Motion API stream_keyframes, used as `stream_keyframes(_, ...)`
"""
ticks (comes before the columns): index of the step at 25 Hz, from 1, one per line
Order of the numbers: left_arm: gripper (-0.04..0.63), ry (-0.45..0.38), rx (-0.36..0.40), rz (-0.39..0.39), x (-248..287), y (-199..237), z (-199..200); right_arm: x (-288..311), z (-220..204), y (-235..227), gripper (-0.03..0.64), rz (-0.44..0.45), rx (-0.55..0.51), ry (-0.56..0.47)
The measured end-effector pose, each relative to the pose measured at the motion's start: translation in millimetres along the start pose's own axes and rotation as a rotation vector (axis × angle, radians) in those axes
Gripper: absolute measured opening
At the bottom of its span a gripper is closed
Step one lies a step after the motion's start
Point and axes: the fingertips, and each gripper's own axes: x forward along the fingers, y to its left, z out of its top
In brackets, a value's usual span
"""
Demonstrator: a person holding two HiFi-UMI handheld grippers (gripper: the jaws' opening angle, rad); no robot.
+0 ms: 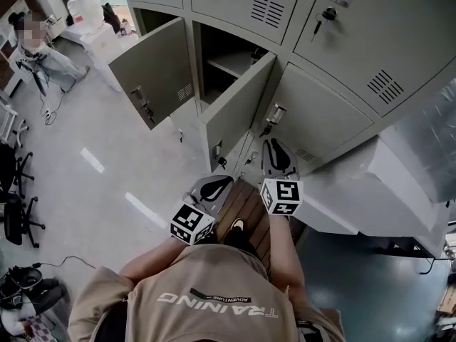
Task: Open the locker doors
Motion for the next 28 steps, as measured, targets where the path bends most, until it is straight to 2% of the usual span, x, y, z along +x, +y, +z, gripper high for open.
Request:
stream_keyframes(2, 0.008, 0.001, -0.013, 0.017, 8, 0, 4, 17, -2, -4, 0.138, 0.020, 0.014, 0.005)
stream_keyframes(8, 0.008, 0.012, -0.037, 0.059, 34, 5, 4, 60, -9, -26, 0.138, -0.018, -0.004, 0.001)
stream_keyframes(14, 0.008, 0.027, -0.044, 0.072, 57, 9, 1, 83, -13, -47, 0.138, -0.113, -0.042, -0.004)
stream_keyframes(22, 0.008, 0.040, -0.046, 0.090, 62, 16, -2, 105, -16, -54, 0.137, -0.112, -0.010, -0.005)
stream_keyframes(28, 0.008, 0.042, -0.052, 0.094, 63, 18, -3, 97, -18, -50, 0.102, -0.092, -0.028, 0.007)
